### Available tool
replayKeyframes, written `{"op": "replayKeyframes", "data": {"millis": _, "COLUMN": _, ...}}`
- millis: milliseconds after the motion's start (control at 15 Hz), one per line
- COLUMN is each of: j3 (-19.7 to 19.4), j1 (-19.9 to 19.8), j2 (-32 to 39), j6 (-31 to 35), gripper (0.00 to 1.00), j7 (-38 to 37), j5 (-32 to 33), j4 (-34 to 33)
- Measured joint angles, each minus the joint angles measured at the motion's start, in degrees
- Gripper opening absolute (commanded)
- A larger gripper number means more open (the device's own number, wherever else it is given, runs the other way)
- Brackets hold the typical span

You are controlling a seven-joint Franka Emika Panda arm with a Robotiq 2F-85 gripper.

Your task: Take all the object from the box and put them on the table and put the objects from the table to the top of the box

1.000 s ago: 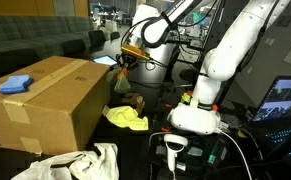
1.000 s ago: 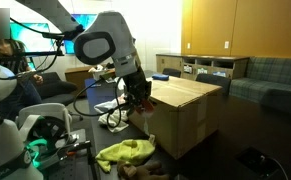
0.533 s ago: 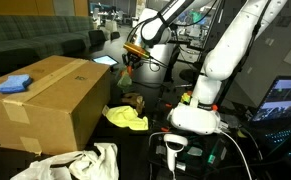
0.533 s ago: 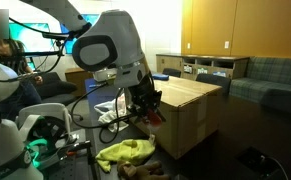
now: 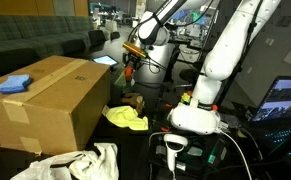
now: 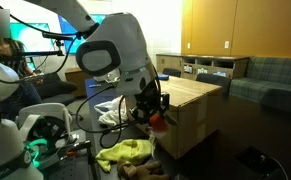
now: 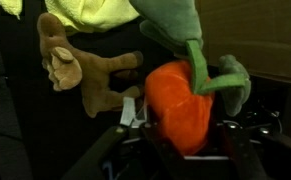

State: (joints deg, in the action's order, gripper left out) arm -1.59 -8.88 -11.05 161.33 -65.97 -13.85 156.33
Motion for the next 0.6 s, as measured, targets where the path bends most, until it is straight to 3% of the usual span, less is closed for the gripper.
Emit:
{"op": "replayKeyframes", "data": {"millis": 133, "j3": 0.0, "j1": 0.0, "j2": 0.2, "j6": 0.0, "gripper": 0.97, "j7": -0.2, "j5": -0.1, "j4": -0.4}}
{"op": "replayKeyframes", "data": {"millis": 200, "j3": 0.0, "j1": 0.1, "j2": 0.3, "j6": 0.0, "gripper": 1.00, "j7": -0.3, "j5": -0.1, "j4": -0.5}}
{"op": "replayKeyframes", "data": {"millis": 600, "j3": 1.3, "j1": 2.6, "j2": -1.1, "j6": -0.9, "gripper": 1.00, "j7": 2.0, "j5": 0.5, "j4": -1.6}}
